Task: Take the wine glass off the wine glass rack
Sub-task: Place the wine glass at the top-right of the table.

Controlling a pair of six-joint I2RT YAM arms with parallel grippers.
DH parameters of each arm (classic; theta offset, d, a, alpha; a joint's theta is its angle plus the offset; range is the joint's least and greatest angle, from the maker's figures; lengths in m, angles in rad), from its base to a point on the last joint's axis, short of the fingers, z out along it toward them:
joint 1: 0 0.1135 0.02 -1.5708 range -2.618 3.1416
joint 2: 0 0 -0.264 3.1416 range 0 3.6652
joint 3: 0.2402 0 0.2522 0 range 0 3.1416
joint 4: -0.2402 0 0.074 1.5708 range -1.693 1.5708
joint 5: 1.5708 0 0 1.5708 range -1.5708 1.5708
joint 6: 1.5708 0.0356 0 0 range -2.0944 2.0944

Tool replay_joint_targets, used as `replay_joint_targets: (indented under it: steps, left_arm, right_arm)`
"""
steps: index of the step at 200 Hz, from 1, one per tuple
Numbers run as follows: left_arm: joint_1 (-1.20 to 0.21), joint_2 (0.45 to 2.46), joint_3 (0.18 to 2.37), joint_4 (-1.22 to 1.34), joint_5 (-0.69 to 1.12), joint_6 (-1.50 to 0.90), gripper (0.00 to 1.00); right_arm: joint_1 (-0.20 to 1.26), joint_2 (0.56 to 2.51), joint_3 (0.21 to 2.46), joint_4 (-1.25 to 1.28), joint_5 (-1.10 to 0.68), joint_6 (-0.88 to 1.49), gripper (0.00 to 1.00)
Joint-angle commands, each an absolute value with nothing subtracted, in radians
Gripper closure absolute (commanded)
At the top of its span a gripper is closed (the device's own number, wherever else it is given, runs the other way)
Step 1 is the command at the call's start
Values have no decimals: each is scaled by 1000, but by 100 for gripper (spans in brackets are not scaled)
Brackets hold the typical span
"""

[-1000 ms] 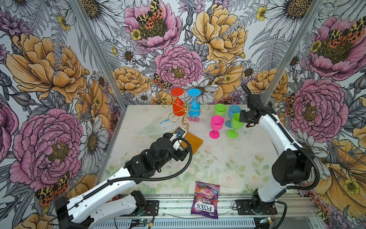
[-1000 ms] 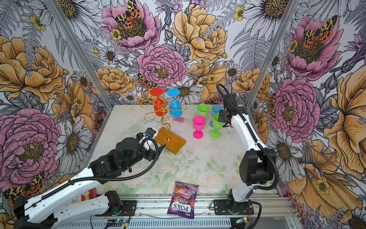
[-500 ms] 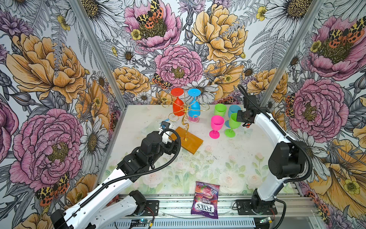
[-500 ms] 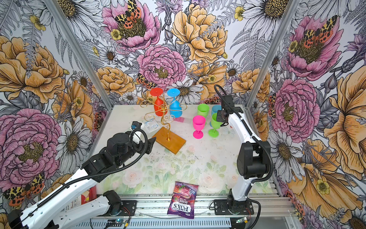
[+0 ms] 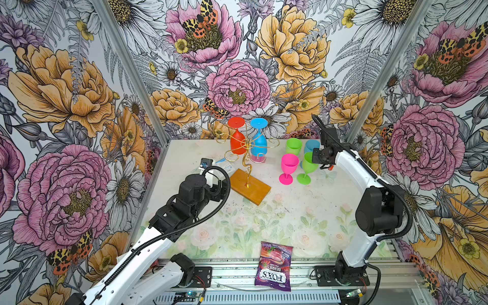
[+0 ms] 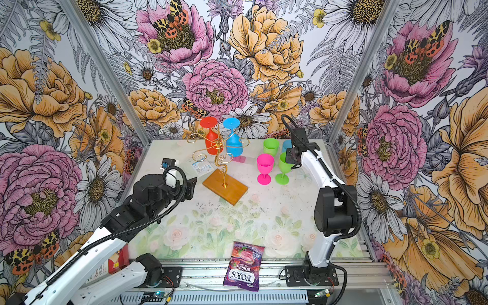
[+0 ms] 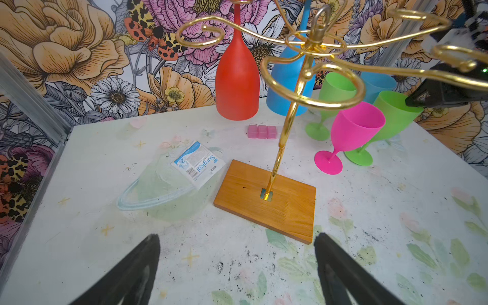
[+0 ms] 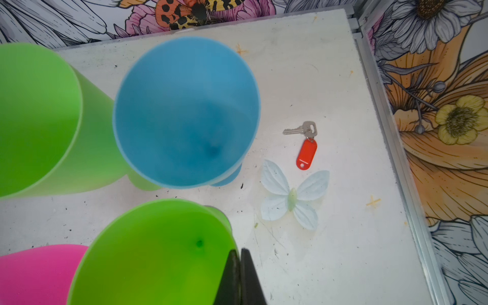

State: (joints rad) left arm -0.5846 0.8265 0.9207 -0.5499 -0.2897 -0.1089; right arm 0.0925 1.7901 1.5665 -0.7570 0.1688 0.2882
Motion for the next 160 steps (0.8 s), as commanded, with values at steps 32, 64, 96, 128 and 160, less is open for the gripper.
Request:
replay_joint_targets:
  steps: [32,64,96,128,160]
  left_arm:
    - [-540,830,982,-564,-262,-135,8]
    - [-523,838,1005,-566,-264,-141,8]
    - [-493,837,1027,-569,-253,-161,8]
    - [-454,865,1064,-593,-222,-180,8]
    - [-411,904,1135,-635,-216,-217,8]
  right_arm:
    - [102,1798,1578,-726,155,277,100]
    - [102,1792,1577,-726,145,276,92]
    - [102,1777,1576,-726,138,275,86]
    - [102,1757,1570,-727,125,270,76]
    - [102,1687,1544,-729,82,282,62]
